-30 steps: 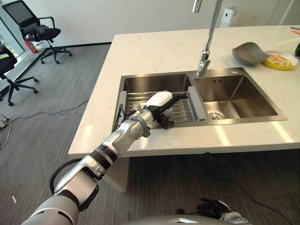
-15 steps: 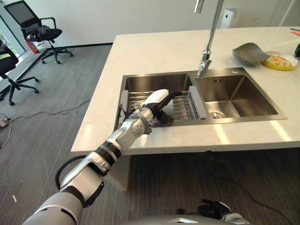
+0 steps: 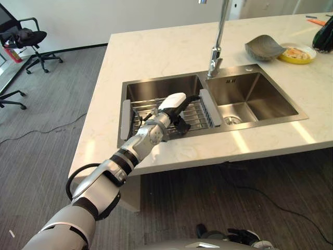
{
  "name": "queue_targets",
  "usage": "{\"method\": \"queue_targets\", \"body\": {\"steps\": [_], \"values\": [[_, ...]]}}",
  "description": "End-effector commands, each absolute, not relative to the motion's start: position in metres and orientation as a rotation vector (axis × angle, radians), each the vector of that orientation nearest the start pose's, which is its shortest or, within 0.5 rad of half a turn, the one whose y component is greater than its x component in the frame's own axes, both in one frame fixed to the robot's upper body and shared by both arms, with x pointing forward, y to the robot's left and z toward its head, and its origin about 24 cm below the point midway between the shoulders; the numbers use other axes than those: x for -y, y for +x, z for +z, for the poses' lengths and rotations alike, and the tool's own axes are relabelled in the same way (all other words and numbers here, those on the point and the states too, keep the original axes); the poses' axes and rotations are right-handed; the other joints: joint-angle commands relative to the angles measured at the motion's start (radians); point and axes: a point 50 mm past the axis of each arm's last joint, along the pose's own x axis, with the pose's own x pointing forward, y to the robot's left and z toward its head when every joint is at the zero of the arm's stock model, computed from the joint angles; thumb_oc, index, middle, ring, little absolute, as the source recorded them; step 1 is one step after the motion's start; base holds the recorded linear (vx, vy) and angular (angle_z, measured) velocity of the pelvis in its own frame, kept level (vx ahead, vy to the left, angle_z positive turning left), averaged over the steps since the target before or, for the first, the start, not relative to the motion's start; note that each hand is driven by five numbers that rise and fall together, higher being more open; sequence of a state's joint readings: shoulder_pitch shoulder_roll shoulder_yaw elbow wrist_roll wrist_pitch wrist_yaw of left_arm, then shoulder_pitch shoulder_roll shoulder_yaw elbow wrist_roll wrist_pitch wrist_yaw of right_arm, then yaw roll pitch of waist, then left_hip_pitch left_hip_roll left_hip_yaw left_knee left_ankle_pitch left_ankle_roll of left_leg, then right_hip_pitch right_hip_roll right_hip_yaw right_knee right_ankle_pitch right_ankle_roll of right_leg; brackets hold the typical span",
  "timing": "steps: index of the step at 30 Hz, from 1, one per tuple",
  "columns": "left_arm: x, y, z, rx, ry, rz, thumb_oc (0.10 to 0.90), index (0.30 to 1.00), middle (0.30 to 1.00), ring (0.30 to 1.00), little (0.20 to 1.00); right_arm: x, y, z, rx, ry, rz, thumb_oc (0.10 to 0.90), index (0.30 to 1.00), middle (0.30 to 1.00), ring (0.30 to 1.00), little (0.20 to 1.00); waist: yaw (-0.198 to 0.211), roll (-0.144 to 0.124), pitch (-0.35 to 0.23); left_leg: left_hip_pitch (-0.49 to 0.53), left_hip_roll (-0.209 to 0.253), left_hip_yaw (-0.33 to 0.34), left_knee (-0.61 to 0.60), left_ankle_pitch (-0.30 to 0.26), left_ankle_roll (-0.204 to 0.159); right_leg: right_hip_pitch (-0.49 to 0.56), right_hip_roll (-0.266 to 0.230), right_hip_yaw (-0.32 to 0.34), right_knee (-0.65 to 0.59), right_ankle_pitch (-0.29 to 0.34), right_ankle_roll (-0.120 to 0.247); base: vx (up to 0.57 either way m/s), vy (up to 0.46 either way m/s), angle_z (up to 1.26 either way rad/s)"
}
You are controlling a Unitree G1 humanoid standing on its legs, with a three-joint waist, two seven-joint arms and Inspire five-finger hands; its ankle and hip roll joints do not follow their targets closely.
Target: Place the dishes in the dishwasher.
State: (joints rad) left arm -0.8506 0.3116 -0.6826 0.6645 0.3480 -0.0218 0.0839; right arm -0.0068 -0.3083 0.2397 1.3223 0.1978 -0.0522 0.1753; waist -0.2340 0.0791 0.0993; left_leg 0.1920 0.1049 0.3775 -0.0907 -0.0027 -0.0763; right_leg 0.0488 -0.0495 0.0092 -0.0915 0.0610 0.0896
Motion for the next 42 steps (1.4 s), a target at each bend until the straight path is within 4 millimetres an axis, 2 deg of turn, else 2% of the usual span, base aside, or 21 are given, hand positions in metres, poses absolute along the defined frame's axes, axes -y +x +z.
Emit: {"method": "queue_targets", "body": {"steps": [1, 3, 8, 9, 16, 24, 29, 32, 33, 34, 39, 42], "values": [[-0.067, 0.395, 0.191, 0.455, 1.152, -0.283, 0.800, 0.900, 0.900, 0.900, 0.900, 0.236, 0.052, -0.168, -1.375, -0.125, 0.108, 0.800, 0.900, 0.900, 0.900, 0.900, 0.002, -0.053, -0.029, 0.019, -0.041, -0.005, 0.003, -0.018, -0.010, 0.021, -0.033, -0.036, 0.012, 0.006, 0.076, 0.01, -0.006, -0.08], [-0.067, 0.395, 0.190, 0.455, 1.152, -0.283, 0.800, 0.900, 0.900, 0.900, 0.900, 0.236, 0.052, -0.168, -1.375, -0.125, 0.108, 0.800, 0.900, 0.900, 0.900, 0.900, 0.002, -0.053, -0.029, 0.019, -0.041, -0.005, 0.003, -0.018, -0.010, 0.022, -0.033, -0.036, 0.012, 0.006, 0.076, 0.00, 0.000, 0.00], [-0.085, 0.401, 0.177, 0.372, 1.210, -0.250, 0.800, 0.900, 0.900, 0.900, 0.900, 0.236, 0.048, -0.168, -1.387, -0.118, 0.112, 0.800, 0.900, 0.900, 0.900, 0.900, -0.001, -0.049, -0.022, 0.024, -0.041, 0.002, 0.003, -0.019, -0.012, 0.026, -0.037, -0.043, 0.014, 0.005, 0.076, 0.01, -0.004, -0.04], [-0.094, 0.404, 0.171, 0.330, 1.225, -0.230, 0.800, 0.900, 0.900, 0.900, 0.900, 0.237, 0.048, -0.168, -1.385, -0.117, 0.113, 0.800, 0.900, 0.900, 0.900, 0.900, -0.001, -0.048, -0.020, 0.026, -0.041, 0.003, 0.003, -0.019, -0.013, 0.028, -0.038, -0.047, 0.014, 0.004, 0.076, 0.00, 0.000, 0.00], [-0.112, 0.406, 0.165, 0.270, 1.230, -0.183, 0.800, 0.900, 0.900, 0.900, 0.900, 0.237, 0.045, -0.168, -1.393, -0.104, 0.103, 0.800, 0.900, 0.900, 0.900, 0.900, 0.006, -0.046, -0.020, 0.029, -0.042, -0.002, 0.003, -0.021, -0.013, 0.039, -0.040, -0.057, 0.013, 0.000, 0.075, 0.01, 0.000, 0.01], [-0.142, 0.407, 0.147, 0.145, 1.202, -0.117, 0.800, 0.900, 0.900, 0.900, 0.900, 0.233, 0.043, -0.169, -1.400, -0.096, 0.114, 0.800, 0.900, 0.900, 0.900, 0.900, 0.021, -0.052, -0.022, 0.031, -0.042, -0.017, 0.003, -0.021, -0.014, 0.055, -0.041, -0.074, 0.010, -0.005, 0.074, 0.01, 0.005, 0.06], [-0.153, 0.407, 0.136, 0.068, 1.242, -0.122, 0.800, 0.900, 0.900, 0.900, 0.900, 0.235, 0.046, -0.169, -1.400, -0.111, 0.116, 0.800, 0.900, 0.900, 0.900, 0.900, 0.026, -0.055, -0.022, 0.027, -0.043, -0.022, 0.003, -0.019, -0.015, 0.055, -0.041, -0.080, 0.010, -0.005, 0.075, 0.00, 0.007, 0.08], [-0.148, 0.405, 0.128, 0.044, 1.309, -0.204, 0.800, 0.900, 0.900, 0.900, 0.900, 0.235, 0.048, -0.168, -1.399, -0.118, 0.121, 0.800, 0.900, 0.900, 0.900, 0.900, 0.032, -0.054, -0.021, 0.024, -0.045, -0.027, 0.003, -0.020, -0.015, 0.055, -0.043, -0.084, 0.009, -0.004, 0.078, 0.00, 0.010, 0.03], [-0.145, 0.405, 0.128, 0.053, 1.306, -0.213, 0.558, 0.538, 0.538, 0.538, 0.538, 0.233, 0.048, -0.169, -1.400, -0.115, 0.126, 0.800, 0.900, 0.900, 0.900, 0.900, 0.035, -0.055, -0.021, 0.023, -0.045, -0.029, 0.003, -0.021, -0.014, 0.056, -0.044, -0.085, 0.010, -0.004, 0.078, 0.00, 0.000, 0.00], [-0.142, 0.405, 0.129, 0.063, 1.313, -0.223, 0.400, 0.300, 0.300, 0.300, 0.300, 0.232, 0.047, -0.169, -1.402, -0.115, 0.132, 0.800, 0.900, 0.900, 0.900, 0.900, 0.037, -0.056, -0.021, 0.023, -0.046, -0.031, 0.003, -0.021, -0.014, 0.056, -0.045, -0.087, 0.010, -0.005, 0.078, 0.00, 0.000, 0.00], [-0.126, 0.401, 0.127, 0.119, 1.309, -0.268, 0.400, 0.300, 0.300, 0.300, 0.300, 0.229, 0.048, -0.170, -1.398, -0.116, 0.145, 0.800, 0.900, 0.900, 0.900, 0.900, 0.044, -0.060, -0.018, 0.019, -0.047, -0.041, 0.003, -0.022, -0.013, 0.060, -0.048, -0.099, 0.011, -0.007, 0.078, 0.00, 0.010, 0.05], [-0.115, 0.398, 0.131, 0.183, 1.294, -0.280, 0.400, 0.300, 0.300, 0.300, 0.300, 0.230, 0.056, -0.168, -1.373, -0.130, 0.139, 0.800, 0.900, 0.900, 0.900, 0.900, 0.052, -0.065, -0.017, 0.015, -0.047, -0.048, 0.003, -0.021, -0.013, 0.061, -0.050, -0.107, 0.010, -0.009, 0.077, 0.00, 0.010, 0.07]]}}
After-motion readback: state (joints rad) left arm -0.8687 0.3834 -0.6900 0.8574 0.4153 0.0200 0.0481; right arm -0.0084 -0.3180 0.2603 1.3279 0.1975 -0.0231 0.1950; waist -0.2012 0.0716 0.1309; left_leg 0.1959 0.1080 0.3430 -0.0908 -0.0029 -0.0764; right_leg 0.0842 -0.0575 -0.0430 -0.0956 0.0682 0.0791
